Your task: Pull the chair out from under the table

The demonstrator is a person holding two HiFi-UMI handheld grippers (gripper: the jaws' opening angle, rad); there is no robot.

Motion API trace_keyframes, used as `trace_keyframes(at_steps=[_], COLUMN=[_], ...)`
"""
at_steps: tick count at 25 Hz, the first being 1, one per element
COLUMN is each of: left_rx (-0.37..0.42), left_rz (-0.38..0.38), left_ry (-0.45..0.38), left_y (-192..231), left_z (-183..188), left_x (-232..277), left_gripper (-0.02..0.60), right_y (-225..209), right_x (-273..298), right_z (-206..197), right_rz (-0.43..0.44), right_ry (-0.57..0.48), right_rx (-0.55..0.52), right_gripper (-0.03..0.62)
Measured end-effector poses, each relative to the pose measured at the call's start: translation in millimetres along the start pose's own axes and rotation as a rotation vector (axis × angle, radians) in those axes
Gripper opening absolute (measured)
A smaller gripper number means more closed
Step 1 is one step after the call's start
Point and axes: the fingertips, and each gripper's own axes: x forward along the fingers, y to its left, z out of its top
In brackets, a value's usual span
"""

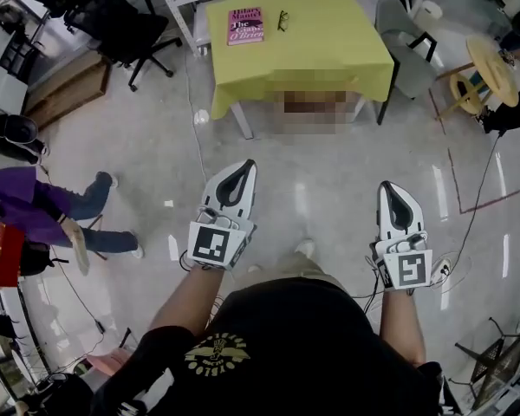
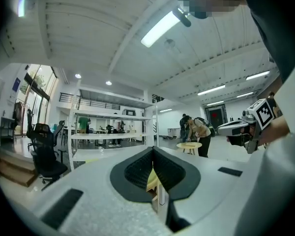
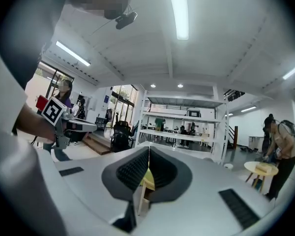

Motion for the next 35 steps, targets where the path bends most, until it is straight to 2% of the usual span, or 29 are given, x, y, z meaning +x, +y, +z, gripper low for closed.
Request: trace_keyframes(at_steps=[3, 10, 17, 22, 27, 31, 35], left_rx=[0.017, 0.047, 0.055, 0.050, 0.054, 0.036, 0.020], left_rz=[0.016, 0.057, 0.097, 0.053, 0.013, -0.017, -0.036], left_ry=[-0.001, 0.016, 0.056, 0.059, 0.048, 0.050, 0.073], left_y=[-4, -4, 13, 30, 53, 76, 101], left_z=[5, 9, 2, -9, -10, -15, -26], left_x=[13, 29, 38, 62, 101, 138, 171], left_gripper=[0.009, 0.009, 0.009, 0.009, 0.009, 0.009, 0.009], right_y=[-17, -40, -45, -53, -62, -77, -87], right_x=[6, 23, 40, 62, 93, 129, 165], right_z=[-2, -3, -22, -33, -28, -24, -23], right_rz=[0.006, 0.051, 0.083, 0.055, 0.032, -0.010, -0.017], right_ry=[0.007, -0.057, 0.005, 0.031, 0.012, 0.041, 0.033], right_rx=[-0.006, 0.012, 0.050, 0.073, 0.067, 0.068, 0.054], right_gripper=[0.011, 0.011, 0.011, 0.011, 0.011, 0.011, 0.011])
